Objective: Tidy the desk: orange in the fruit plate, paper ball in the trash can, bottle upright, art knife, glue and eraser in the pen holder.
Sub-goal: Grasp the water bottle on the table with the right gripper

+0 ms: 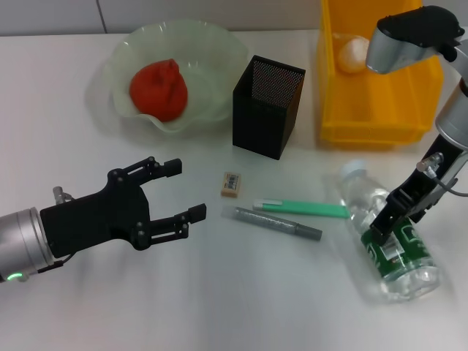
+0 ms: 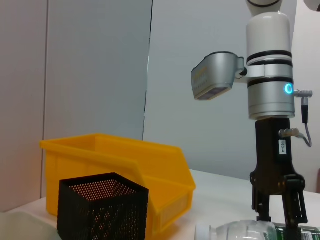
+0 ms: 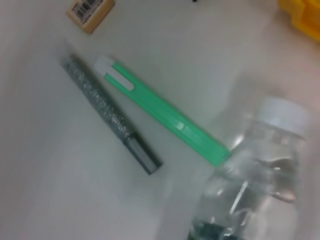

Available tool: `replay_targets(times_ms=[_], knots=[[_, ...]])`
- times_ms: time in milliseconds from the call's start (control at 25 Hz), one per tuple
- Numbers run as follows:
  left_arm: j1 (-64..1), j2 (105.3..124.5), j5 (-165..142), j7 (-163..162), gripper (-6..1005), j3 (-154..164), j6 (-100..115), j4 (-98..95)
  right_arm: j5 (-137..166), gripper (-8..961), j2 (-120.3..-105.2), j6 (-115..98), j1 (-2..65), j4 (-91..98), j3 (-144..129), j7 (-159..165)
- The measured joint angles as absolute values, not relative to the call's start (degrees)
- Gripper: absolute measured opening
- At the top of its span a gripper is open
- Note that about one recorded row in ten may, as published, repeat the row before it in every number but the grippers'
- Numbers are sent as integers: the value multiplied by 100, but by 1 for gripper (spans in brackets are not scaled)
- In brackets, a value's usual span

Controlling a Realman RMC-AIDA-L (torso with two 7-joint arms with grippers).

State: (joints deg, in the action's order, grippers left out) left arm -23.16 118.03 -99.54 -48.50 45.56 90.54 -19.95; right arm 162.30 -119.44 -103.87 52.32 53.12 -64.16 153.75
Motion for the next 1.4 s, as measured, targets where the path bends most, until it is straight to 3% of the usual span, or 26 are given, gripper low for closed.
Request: replay_targets(times_ms=[1400], knots=[[-2373,11803,-9958,-4874,832,4552,9017,-2012,16232,809,-11949,-9278,5107,5255,-7345,15140]])
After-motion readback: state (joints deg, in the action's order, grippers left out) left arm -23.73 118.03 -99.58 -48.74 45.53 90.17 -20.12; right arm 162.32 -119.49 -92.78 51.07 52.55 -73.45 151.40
